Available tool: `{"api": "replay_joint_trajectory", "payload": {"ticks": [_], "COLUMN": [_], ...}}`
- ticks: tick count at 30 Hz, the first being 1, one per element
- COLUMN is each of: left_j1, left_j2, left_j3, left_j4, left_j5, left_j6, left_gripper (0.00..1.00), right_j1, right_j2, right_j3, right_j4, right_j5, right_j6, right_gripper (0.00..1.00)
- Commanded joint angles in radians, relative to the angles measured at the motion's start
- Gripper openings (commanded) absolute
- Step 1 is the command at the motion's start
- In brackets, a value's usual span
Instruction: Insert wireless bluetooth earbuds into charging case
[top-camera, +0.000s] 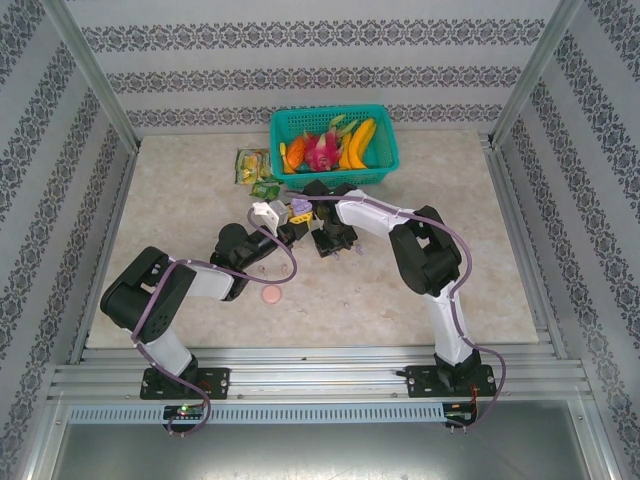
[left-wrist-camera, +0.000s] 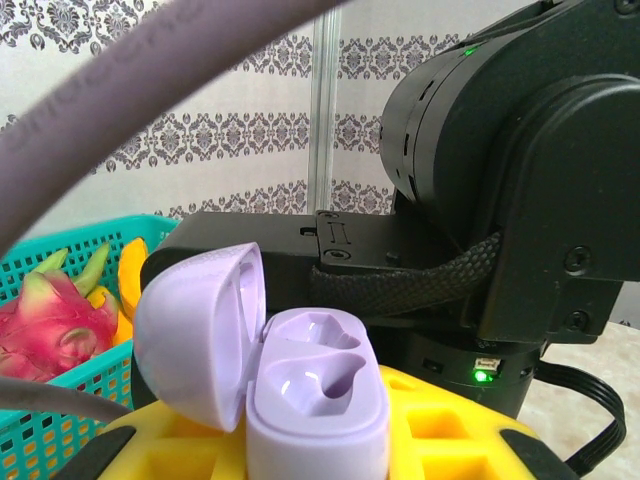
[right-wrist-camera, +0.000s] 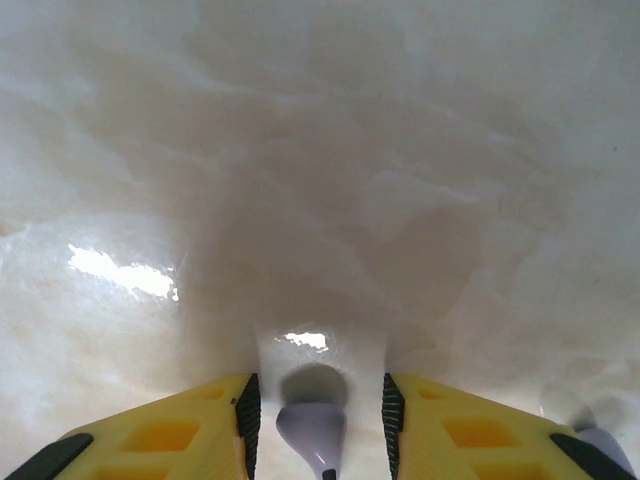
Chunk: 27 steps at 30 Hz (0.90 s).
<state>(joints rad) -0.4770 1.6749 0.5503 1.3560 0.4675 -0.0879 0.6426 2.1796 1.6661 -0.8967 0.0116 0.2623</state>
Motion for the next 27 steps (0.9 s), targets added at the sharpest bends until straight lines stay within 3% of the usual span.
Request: {"api": "replay_joint_trajectory", "payload": {"ticks": [1,16,27], "left_j1": [-0.005,-0.005,-0.005], "left_j2": [-0.012,-0.010,-0.010], "left_j3": [0.010,0.009,0.010], "left_j4": [0.066,0.066,0.066], "left_j5": [0.008,0.007,0.008], "left_j6": [-0.012,-0.013,-0.014], "left_gripper": [0.00,0.00,0.00], "right_j1": [0.013,0.015,0.015], "right_j2": [0.016,0.038,0.004], "right_j3": [0.032,0.042,0.013], "right_j4": [-0.042,-0.048,-0.051], "right_j5": [0.022,0.010,0.012], "right_j6": [-0.014,-0.018,-0.021], "right_gripper": [0.39,0.33,0.34]}}
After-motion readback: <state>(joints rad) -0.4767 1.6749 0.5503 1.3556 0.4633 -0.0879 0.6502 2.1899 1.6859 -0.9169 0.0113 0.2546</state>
